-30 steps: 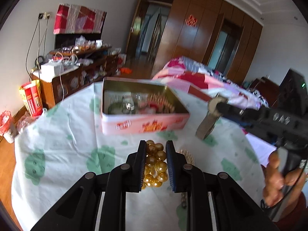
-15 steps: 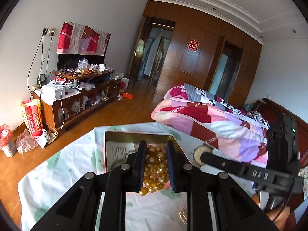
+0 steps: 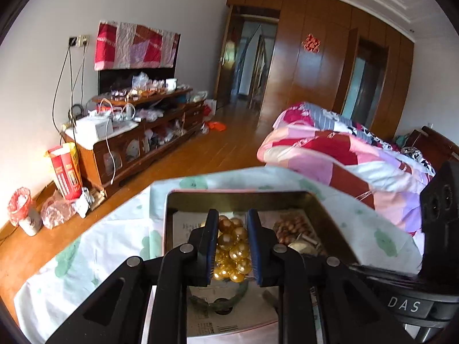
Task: Organize jewelry
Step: 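Lower the gold beads into the tin with the left tool while the right lowers the watch, then open both tools in the tin and withdraw them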
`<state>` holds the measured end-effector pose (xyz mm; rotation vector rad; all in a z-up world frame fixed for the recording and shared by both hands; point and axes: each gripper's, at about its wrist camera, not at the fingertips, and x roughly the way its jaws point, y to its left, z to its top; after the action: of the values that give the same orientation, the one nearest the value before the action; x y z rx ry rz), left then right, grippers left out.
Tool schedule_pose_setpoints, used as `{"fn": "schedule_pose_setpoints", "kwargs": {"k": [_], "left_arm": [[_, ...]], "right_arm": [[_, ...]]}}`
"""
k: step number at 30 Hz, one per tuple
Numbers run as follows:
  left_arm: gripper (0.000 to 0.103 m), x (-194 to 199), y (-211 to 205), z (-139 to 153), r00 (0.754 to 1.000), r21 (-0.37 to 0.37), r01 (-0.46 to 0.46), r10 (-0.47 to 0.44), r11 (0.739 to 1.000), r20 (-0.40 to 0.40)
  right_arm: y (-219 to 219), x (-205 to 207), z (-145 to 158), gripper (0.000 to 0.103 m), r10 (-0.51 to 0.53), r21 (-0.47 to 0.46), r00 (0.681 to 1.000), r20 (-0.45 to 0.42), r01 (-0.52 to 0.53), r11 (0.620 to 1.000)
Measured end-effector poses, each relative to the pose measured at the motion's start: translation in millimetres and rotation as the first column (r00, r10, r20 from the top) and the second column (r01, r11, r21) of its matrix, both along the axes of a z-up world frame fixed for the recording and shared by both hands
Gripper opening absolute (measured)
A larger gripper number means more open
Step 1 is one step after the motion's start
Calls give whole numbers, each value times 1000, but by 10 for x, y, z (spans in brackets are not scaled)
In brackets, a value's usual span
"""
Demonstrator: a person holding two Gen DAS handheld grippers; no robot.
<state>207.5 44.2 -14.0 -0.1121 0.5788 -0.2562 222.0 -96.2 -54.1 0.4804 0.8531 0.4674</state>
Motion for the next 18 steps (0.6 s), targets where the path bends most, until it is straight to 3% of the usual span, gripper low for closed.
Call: {"fn": "schedule_pose_setpoints", "kwargs": {"k": [2,9,14,16,18], "left_arm": [[15,37,-6,-52,1000,16,-6,7,1000,-18],[15,70,-70,-153,998,101,-31,36,994,-55],[18,71,-73,-169,997,122,-43,51,992,-63],[33,67,-70,-175,996,118,-47,56,992,-69],[64,66,-77,-183,995,108,-62,70,992,-75]], "right_arm": [[1,8,-25,16,-16,-41,1000,5,16,999],[12,-9,-24,16,-31,-128,999,43,36,991],[-11,-41,0,20,-61,-165,996,69,71,984],[-108,-78,49,22,-90,-129,992,92,102,986],[-199,-102,92,30,-131,-101,985,112,143,985]]}}
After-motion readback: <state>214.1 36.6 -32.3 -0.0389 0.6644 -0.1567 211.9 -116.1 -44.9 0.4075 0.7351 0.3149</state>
